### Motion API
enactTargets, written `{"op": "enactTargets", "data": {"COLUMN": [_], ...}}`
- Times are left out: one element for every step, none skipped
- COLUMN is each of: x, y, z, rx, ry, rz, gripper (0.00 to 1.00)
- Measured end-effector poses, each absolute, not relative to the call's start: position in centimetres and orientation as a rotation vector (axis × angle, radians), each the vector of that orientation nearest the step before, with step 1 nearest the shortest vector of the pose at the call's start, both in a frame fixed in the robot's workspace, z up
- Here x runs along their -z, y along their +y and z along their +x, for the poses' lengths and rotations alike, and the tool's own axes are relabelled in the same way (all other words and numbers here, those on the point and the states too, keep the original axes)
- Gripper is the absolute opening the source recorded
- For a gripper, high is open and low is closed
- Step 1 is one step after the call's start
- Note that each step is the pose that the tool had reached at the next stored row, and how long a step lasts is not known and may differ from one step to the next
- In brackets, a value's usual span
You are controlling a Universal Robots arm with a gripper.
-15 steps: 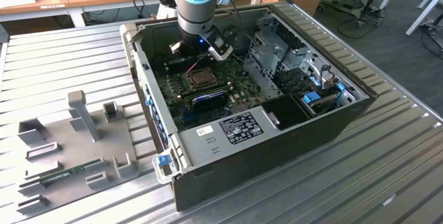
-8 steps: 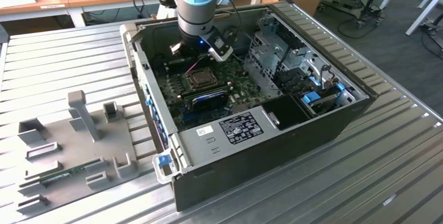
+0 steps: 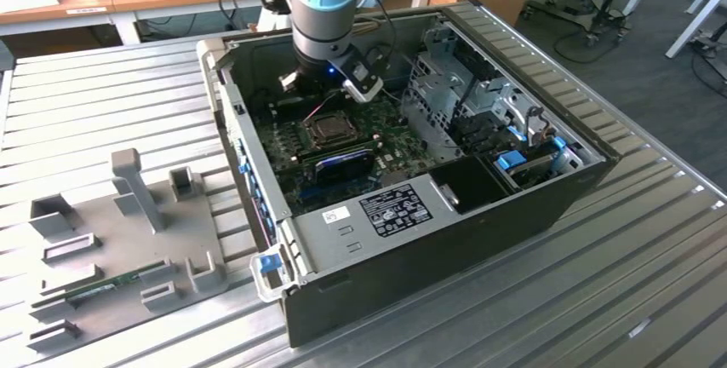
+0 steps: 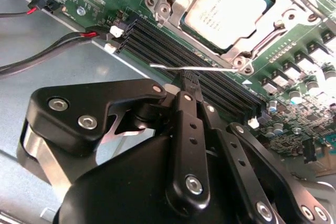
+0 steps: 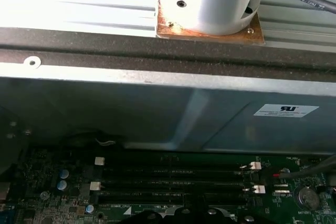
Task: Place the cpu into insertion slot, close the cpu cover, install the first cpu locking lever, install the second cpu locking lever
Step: 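Install the first cpu locking lever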
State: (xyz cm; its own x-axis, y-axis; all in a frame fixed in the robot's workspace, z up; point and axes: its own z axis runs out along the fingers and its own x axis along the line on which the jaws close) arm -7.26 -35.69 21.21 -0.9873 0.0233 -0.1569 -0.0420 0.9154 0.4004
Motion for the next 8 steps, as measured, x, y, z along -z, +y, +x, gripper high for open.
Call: {"op": "enactTargets", "data": {"x": [-21.17,-21.11,-21.03,-20.95,-20.87,-20.79,-20.73,-20.67], "y": [-35.71,-35.72,-35.74,-35.76,-35.77,-35.79,-35.81,-35.83], "z": [-7.26,-7.26,-7.26,-7.26,-7.26,-7.26,-7.26,-7.25], "rx": [-0.615,-0.615,-0.615,-0.615,-0.615,-0.615,-0.615,-0.615], "ry": [2.918,2.918,2.918,2.918,2.918,2.918,2.918,2.919], "rz": [-0.014,-0.014,-0.014,-0.014,-0.014,-0.014,-0.014,-0.014], "gripper": [0.10,0.10,0.10,0.10,0.10,0.10,0.10,0.10]}}
